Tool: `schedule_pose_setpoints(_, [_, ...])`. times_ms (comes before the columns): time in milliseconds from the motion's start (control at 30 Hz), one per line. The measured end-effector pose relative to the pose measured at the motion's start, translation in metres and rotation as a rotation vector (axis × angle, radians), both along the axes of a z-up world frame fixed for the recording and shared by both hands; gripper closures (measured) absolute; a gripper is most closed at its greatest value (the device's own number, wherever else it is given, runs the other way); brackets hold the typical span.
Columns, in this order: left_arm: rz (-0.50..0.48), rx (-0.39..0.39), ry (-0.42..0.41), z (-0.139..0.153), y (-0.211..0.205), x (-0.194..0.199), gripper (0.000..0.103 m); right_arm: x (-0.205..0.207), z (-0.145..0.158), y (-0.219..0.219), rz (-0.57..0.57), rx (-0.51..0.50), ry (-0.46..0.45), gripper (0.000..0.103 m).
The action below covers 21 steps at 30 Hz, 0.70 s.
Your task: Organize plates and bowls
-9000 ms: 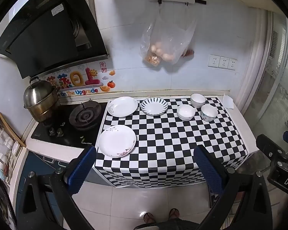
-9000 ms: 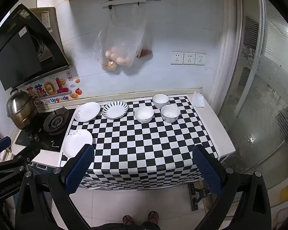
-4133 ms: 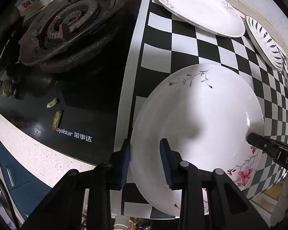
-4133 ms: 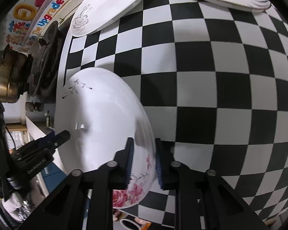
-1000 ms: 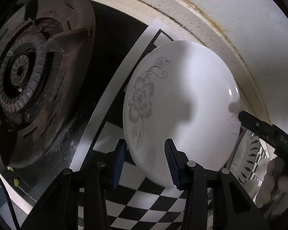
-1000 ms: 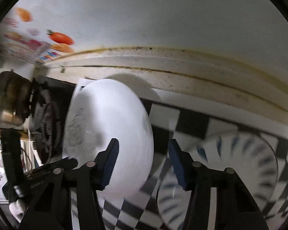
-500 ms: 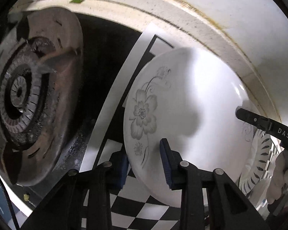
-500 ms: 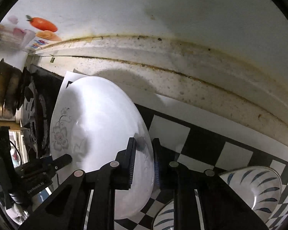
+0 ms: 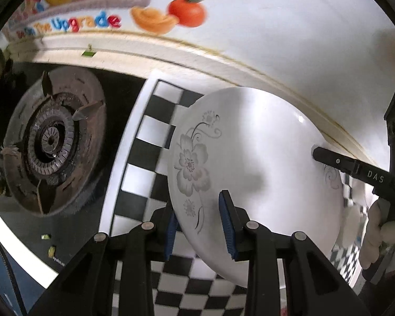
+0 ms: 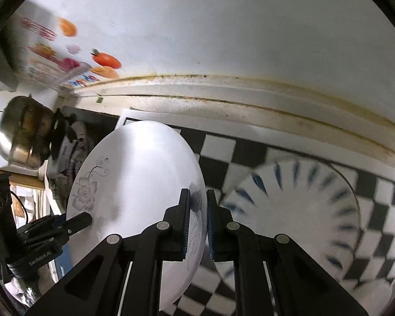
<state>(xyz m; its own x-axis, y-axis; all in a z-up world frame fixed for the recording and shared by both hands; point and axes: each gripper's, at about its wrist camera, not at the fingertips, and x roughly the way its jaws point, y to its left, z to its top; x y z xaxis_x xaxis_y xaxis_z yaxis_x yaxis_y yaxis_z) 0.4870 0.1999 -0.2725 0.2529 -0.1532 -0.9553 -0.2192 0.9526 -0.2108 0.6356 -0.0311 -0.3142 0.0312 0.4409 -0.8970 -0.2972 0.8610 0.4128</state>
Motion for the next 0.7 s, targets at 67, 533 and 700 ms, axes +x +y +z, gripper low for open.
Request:
schedule_pose_setpoints(67, [-0.032,-0.004,-0.016,0.012,-0.012,-0.012,0.076,-0.018,0.016,-0.019,-0.020,0.006,-0.023,0.090])
schedule_pose_setpoints(533, [-0.300,-0.024,0.062,-0.014,-0.152,-0.080,0.076,-0.197,0.049,-0.186,-0.228,-0.016,-0.040,0.090])
schedule_pose_setpoints(700, [-0.384,0.016,0.106,-0.033,-0.190,-0.099,0.076,-0.248,0.019,-0.219,-0.313,-0.016,0.019,0.090])
